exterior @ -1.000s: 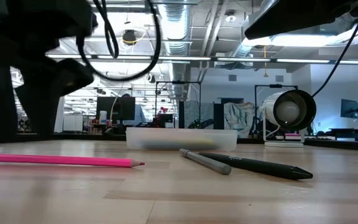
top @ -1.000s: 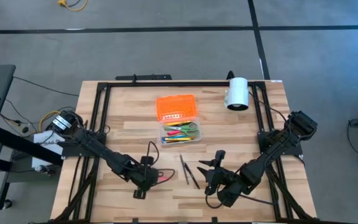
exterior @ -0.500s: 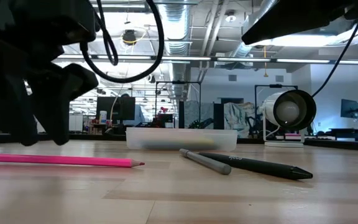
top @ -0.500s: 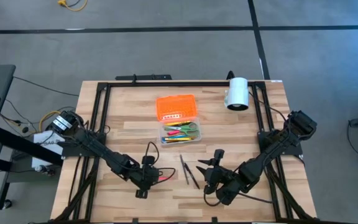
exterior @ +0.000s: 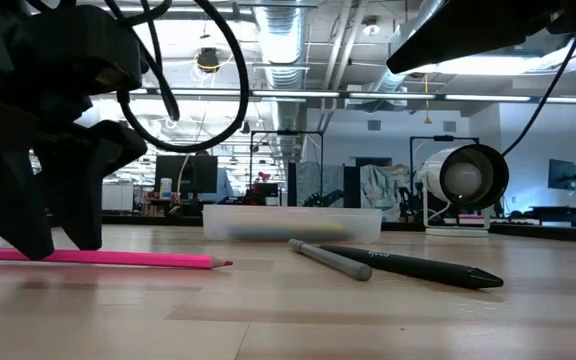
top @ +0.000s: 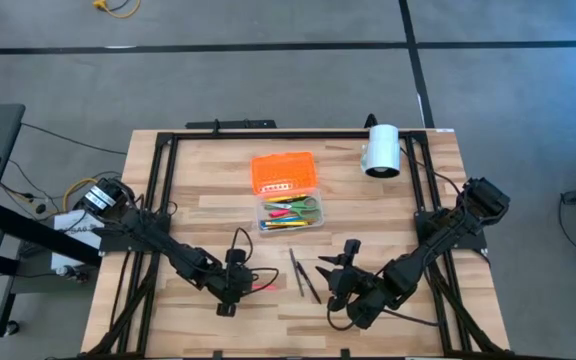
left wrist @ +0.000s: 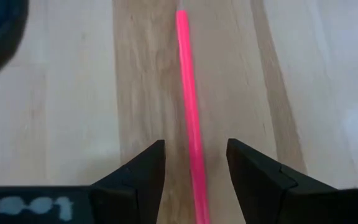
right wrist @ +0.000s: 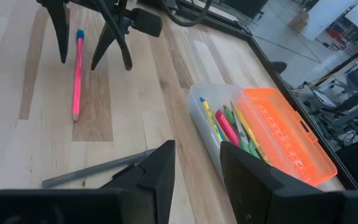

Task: Pick & place school supplies into a supply box
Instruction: Put the pink pencil into the supply box

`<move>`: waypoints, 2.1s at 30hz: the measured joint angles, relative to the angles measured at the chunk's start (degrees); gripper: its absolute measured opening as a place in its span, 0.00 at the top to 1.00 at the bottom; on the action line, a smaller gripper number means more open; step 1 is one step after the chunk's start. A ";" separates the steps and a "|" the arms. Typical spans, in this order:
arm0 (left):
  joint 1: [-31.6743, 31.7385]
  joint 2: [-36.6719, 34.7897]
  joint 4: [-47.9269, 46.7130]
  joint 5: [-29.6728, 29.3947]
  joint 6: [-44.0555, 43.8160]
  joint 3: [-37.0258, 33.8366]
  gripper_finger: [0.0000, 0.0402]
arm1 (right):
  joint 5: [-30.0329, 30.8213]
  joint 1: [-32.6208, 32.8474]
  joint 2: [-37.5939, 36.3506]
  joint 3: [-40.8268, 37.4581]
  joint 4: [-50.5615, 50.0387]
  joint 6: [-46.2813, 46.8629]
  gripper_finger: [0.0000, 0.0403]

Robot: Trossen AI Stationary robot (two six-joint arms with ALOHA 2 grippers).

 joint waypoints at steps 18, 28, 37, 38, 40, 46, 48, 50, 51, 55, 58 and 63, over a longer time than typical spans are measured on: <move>-0.11 4.61 2.49 -1.97 0.50 0.26 0.60 | 0.15 0.00 0.00 -0.01 -0.07 0.02 0.70; 0.00 4.57 -0.01 -0.62 -2.21 0.35 0.77 | 0.13 0.00 0.00 0.00 -0.02 0.09 0.70; 0.02 4.57 -0.10 -0.62 -2.11 0.31 0.90 | 0.13 0.00 0.00 0.00 -0.02 0.07 0.70; 0.02 4.57 -0.08 -0.61 -2.07 0.31 0.91 | 0.13 0.00 0.00 0.00 -0.02 0.07 0.70; 0.02 4.57 -0.08 -0.61 -2.01 0.28 0.93 | 0.11 0.00 0.00 -0.02 -0.02 0.07 0.70; 0.06 4.57 -0.21 -0.07 -1.73 0.28 0.95 | 0.10 0.00 0.00 0.00 -0.02 0.05 0.70; 0.26 4.55 -0.85 0.74 -1.70 0.46 0.95 | 0.10 0.00 0.00 -0.02 -0.02 0.05 0.70; 0.31 4.57 -2.56 1.53 -1.73 1.25 0.94 | 0.10 0.00 0.00 0.00 -0.02 0.04 0.70; 0.31 4.61 -3.58 1.64 -1.73 1.75 0.94 | 0.10 0.00 -0.01 -0.01 -0.02 0.04 0.70; 0.31 4.73 -5.74 1.83 -1.23 3.02 0.95 | 0.08 0.00 0.00 -0.02 0.00 0.04 0.70; 0.69 4.81 -7.96 2.92 -0.94 4.17 0.96 | 0.08 0.00 -0.02 -0.02 0.00 0.04 0.70; 1.42 4.79 -9.38 4.09 -0.10 4.77 0.96 | 0.06 0.00 0.00 -0.01 0.00 0.03 0.70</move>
